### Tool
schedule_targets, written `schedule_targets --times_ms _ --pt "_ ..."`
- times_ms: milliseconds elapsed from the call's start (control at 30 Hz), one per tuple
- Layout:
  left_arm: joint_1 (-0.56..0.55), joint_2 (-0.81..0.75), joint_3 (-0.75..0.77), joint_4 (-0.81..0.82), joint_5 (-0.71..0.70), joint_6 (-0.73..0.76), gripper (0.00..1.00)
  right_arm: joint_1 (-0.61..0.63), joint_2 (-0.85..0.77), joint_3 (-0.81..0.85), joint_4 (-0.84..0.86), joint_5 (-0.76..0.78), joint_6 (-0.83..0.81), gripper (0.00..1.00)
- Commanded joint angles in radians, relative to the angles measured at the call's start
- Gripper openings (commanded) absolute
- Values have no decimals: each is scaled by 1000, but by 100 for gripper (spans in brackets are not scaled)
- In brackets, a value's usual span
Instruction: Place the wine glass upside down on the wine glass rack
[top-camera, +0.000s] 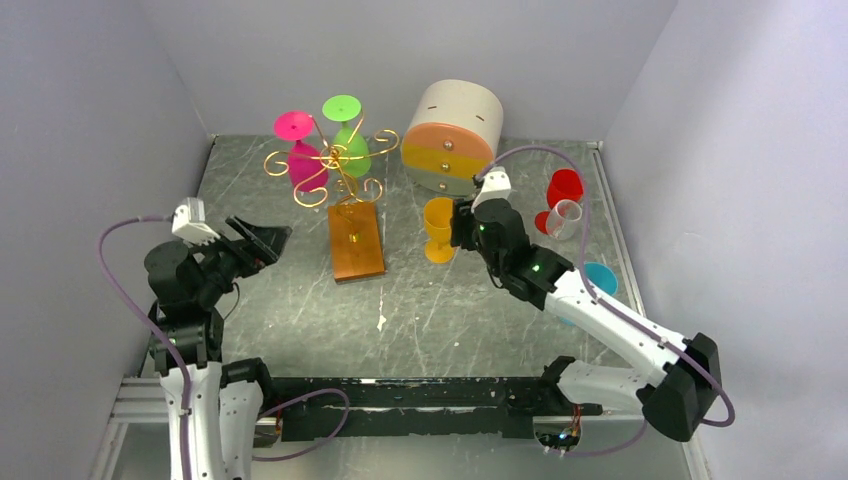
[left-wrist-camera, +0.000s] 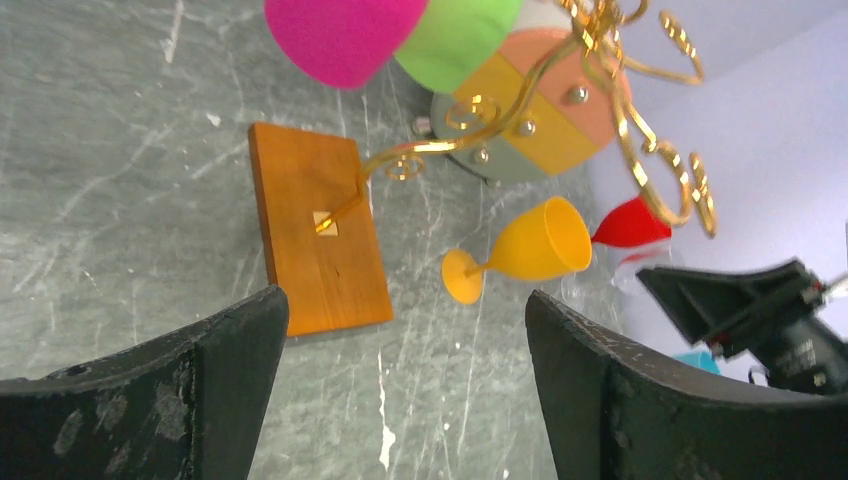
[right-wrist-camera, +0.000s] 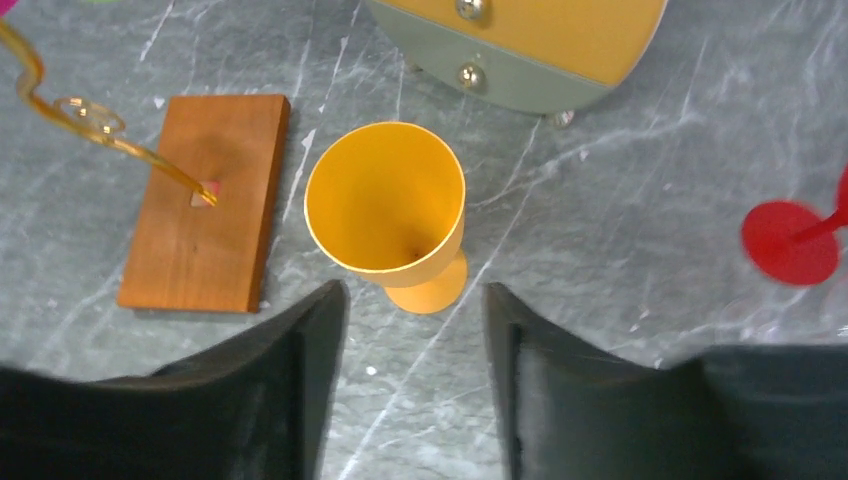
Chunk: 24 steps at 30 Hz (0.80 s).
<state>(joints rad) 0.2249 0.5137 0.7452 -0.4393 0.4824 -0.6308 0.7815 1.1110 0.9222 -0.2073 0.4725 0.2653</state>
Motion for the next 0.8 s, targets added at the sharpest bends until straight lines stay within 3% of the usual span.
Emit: schedule_targets --times_ms 0,67,167,267,767 --pt "8 -36 -75 87 130 48 92 -76 34 20 38 -90 64 42" --pt "7 -39 -97 101 173 83 92 -108 54 24 41 -106 80 33" --pt "7 -44 -118 127 230 97 92 -148 93 31 49 -145 94 31" --pt "7 -49 -123 157 291 113 92 -163 134 43 51 -152 102 31" --pt "5 -58 -128 155 285 120 91 -199 255 71 97 -217 82 35"
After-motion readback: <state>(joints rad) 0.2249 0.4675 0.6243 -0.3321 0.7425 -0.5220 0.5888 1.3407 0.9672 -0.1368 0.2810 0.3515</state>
